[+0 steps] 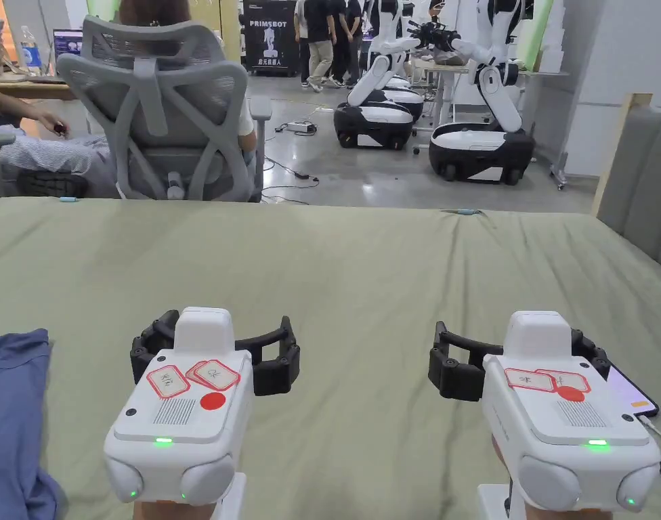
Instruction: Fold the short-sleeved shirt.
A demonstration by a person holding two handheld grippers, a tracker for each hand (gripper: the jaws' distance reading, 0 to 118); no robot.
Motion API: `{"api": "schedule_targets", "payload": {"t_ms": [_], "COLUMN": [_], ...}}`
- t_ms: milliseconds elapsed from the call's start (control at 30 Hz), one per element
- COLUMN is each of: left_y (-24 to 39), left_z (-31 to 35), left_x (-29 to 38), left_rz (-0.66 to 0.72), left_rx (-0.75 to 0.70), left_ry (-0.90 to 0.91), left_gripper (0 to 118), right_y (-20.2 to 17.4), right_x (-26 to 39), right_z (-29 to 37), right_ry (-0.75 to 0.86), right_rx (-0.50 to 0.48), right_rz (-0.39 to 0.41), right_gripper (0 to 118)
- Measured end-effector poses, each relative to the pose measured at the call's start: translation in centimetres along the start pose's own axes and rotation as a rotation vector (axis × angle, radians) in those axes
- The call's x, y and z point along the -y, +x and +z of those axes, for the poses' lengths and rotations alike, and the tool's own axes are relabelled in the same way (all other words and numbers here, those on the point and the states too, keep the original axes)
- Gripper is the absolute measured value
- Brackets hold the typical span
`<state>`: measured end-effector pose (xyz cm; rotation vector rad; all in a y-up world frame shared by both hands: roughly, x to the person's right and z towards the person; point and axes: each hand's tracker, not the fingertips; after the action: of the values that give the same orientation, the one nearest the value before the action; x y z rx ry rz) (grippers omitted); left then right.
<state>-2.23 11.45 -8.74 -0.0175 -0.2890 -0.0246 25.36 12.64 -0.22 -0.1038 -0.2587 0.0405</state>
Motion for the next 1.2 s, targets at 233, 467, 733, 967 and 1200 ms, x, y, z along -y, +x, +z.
{"api": "schedule_targets", "payload": {"t_ms": [233, 467, 733, 967, 1200], "left_y": [-0.04, -0.12, 0.01, 0.18, 0.04], "left_z": [-0.05, -0.1, -0.41, -0.21, -0.38], "left_x": [-0.09, -0.4, -0.66, -0.47, -0.66], "left_rz": [0.001, -0.002, 0.006, -0.007, 0.032], "left_rx": [0.004, 0.004, 0.003, 0.006, 0.061], "left_ry": [-0.002, 0.004, 0.006, 0.003, -0.055], "left_gripper": [118, 118, 118, 118, 118], "right_y": [0.19, 0.29, 0.21, 0.53, 0.27], "right_x": [0.08, 0.21, -0.11, -0.36, 0.01], "right_z": [-0.08, -0.13, -0.28, -0.43, -0.34], "right_ry": [-0.008, -0.012, -0.019, -0.04, -0.037], "right_rx": [0.005, 0.007, -0.001, 0.017, 0.015], "right_rz": [0.011, 0.021, 0.031, 0.006, 0.006], "right_gripper": [118, 118, 118, 118, 118]}}
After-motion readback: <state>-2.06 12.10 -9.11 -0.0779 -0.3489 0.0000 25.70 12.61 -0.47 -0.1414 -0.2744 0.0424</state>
